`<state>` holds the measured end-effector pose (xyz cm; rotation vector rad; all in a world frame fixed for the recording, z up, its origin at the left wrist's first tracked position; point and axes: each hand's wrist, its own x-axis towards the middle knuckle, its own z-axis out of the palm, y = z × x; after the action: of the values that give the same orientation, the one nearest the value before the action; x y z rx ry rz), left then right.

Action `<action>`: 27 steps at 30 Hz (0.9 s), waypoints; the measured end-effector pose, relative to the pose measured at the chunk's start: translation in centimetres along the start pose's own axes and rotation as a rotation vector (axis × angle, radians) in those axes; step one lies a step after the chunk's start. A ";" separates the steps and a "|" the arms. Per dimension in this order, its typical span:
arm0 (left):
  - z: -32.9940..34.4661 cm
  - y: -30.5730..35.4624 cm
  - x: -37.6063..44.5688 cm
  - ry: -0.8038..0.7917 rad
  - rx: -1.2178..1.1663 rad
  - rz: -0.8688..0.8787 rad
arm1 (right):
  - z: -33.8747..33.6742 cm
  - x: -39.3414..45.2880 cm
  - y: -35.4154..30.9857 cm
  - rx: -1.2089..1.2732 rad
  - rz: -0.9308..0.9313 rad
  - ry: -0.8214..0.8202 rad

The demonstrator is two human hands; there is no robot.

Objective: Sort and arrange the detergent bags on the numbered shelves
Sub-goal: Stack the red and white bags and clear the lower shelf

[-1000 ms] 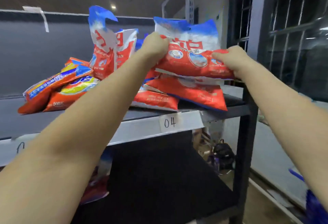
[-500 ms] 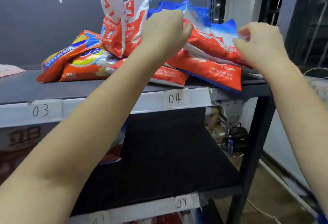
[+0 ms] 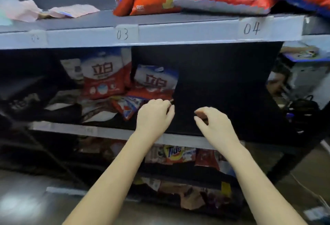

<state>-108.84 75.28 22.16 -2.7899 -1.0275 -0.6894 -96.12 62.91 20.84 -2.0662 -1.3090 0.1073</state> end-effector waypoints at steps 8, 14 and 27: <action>7.7 -11.9 1.6 -0.282 -0.002 -0.220 | 10.8 9.8 0.6 0.040 0.243 -0.342; 9.7 -18.4 8.9 -0.098 -0.209 -0.324 | 15.6 20.4 1.0 0.579 0.620 -0.100; 9.0 -19.1 13.6 -0.351 -1.125 -0.450 | 14.5 21.4 -0.3 0.873 0.623 -0.269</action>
<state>-108.41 100.19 18.80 -3.7334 -1.8097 -1.1229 -91.76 87.88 15.77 -1.6108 -0.5213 1.0582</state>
